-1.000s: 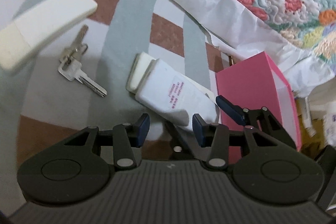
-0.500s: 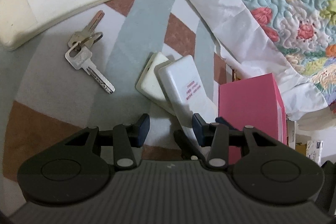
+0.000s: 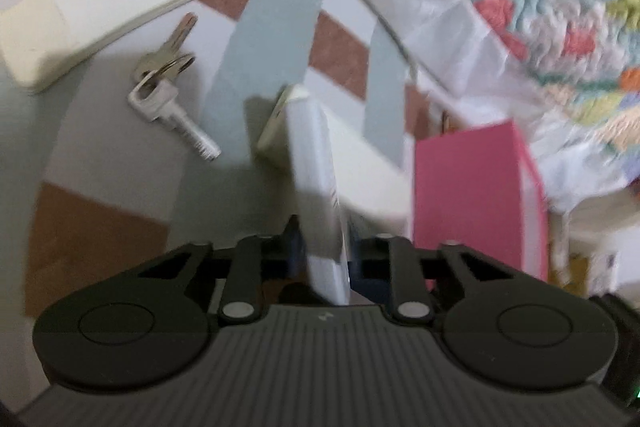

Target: Organize rigid objects

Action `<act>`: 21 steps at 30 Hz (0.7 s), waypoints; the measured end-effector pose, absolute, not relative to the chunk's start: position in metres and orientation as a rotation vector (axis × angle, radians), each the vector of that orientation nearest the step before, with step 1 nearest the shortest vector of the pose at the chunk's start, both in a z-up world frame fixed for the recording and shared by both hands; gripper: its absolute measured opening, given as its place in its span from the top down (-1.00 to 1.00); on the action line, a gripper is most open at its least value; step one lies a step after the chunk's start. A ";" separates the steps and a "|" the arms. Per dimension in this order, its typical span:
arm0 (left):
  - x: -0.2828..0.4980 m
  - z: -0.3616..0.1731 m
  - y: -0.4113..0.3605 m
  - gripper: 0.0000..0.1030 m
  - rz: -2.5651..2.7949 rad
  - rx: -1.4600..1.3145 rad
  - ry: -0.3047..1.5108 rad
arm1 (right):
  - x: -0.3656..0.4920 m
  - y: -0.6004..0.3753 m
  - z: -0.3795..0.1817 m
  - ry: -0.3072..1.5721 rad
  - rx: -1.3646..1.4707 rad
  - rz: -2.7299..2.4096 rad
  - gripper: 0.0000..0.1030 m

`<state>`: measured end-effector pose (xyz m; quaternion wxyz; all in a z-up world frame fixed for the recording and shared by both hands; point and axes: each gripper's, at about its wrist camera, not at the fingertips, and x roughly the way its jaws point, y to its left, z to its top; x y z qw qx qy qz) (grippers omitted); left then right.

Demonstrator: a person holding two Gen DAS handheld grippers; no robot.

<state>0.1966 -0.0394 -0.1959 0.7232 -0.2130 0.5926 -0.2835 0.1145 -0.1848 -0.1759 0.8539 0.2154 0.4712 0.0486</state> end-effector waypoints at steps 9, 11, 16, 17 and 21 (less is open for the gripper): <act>0.170 -0.167 -0.037 0.60 -0.591 -0.198 1.377 | 0.095 -0.193 -0.215 1.066 0.986 0.260 -0.20; 0.167 -0.169 -0.040 0.53 -0.602 -0.188 1.391 | 0.089 -0.193 -0.219 1.064 0.990 0.244 -0.21; 0.158 -0.171 -0.049 0.52 -0.634 -0.175 1.393 | 0.085 -0.193 -0.215 1.069 0.905 0.232 -0.21; 0.157 -0.170 -0.049 0.49 -0.646 -0.183 1.387 | 0.085 -0.192 -0.214 1.067 0.889 0.236 -0.22; 0.155 -0.169 -0.055 0.43 -0.684 -0.212 1.385 | 0.083 -0.195 -0.224 1.085 0.950 0.278 -0.21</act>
